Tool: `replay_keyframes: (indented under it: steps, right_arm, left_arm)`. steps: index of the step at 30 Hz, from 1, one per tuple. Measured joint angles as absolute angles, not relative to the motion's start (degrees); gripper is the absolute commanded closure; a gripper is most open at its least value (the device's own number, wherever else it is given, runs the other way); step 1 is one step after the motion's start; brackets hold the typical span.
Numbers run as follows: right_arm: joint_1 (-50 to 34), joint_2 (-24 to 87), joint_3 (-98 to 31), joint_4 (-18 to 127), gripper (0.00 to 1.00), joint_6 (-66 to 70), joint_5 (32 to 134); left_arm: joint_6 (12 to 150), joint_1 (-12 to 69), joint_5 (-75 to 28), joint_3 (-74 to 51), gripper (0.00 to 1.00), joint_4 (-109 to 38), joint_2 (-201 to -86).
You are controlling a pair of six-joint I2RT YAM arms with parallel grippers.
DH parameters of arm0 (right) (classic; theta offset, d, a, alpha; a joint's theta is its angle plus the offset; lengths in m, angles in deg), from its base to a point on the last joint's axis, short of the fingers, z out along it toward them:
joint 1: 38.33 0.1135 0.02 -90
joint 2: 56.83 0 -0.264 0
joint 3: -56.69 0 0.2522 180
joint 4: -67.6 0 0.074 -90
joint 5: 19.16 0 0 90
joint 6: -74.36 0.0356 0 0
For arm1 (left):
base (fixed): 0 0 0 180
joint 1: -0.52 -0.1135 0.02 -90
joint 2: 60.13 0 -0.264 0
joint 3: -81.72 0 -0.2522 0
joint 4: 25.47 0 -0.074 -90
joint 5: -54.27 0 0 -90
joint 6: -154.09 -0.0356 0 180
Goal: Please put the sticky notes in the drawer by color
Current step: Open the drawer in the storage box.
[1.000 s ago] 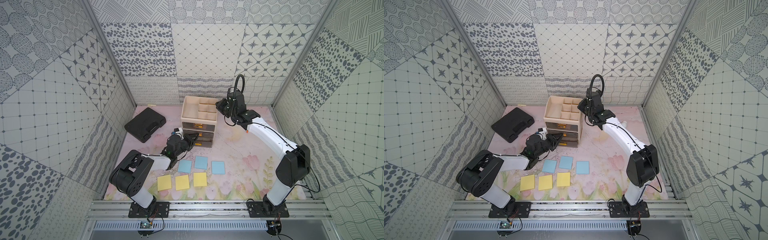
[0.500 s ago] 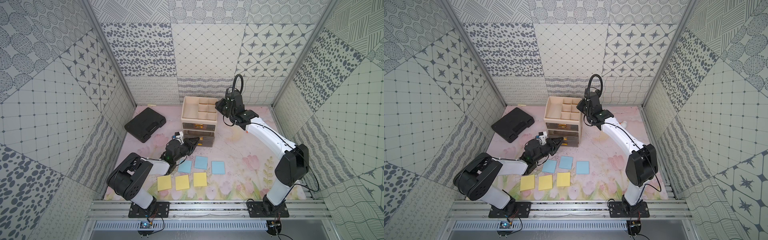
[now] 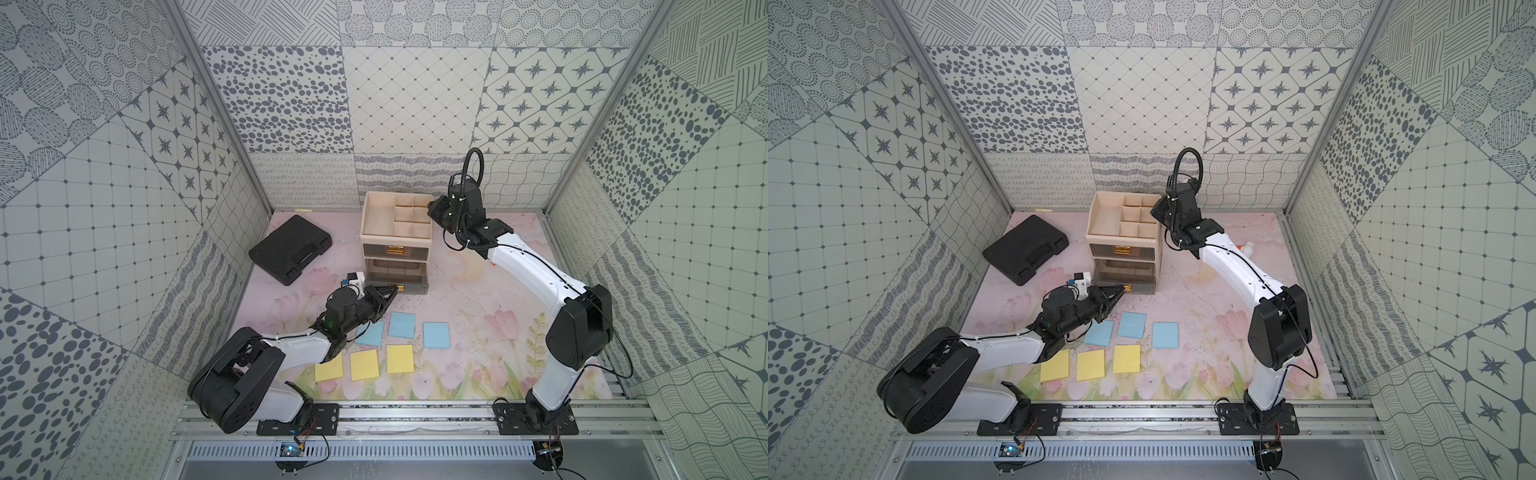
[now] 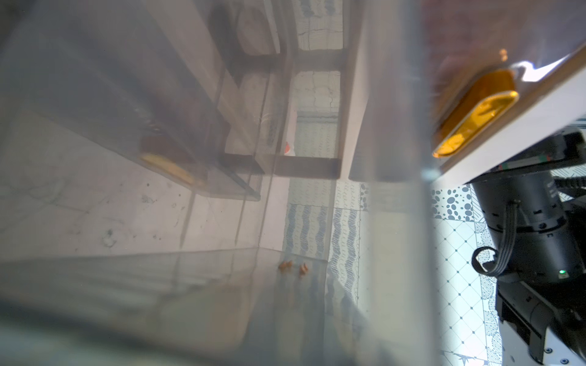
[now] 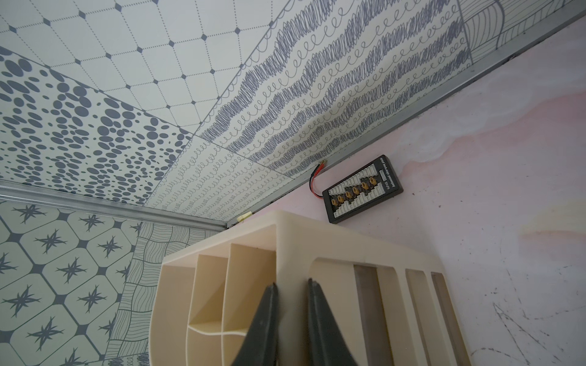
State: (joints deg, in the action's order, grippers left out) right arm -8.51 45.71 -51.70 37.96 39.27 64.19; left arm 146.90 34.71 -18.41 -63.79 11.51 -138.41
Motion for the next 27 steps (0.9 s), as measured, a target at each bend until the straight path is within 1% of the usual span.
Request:
replay_keyframes:
  steps: [27]
  right_arm:
    - [-8.97, 49.07, -57.21, 34.79, 1.00, 38.79, 64.32]
  left_arm:
    - [144.60, 35.81, -18.76, -66.37, 1.00, -2.70, -125.97]
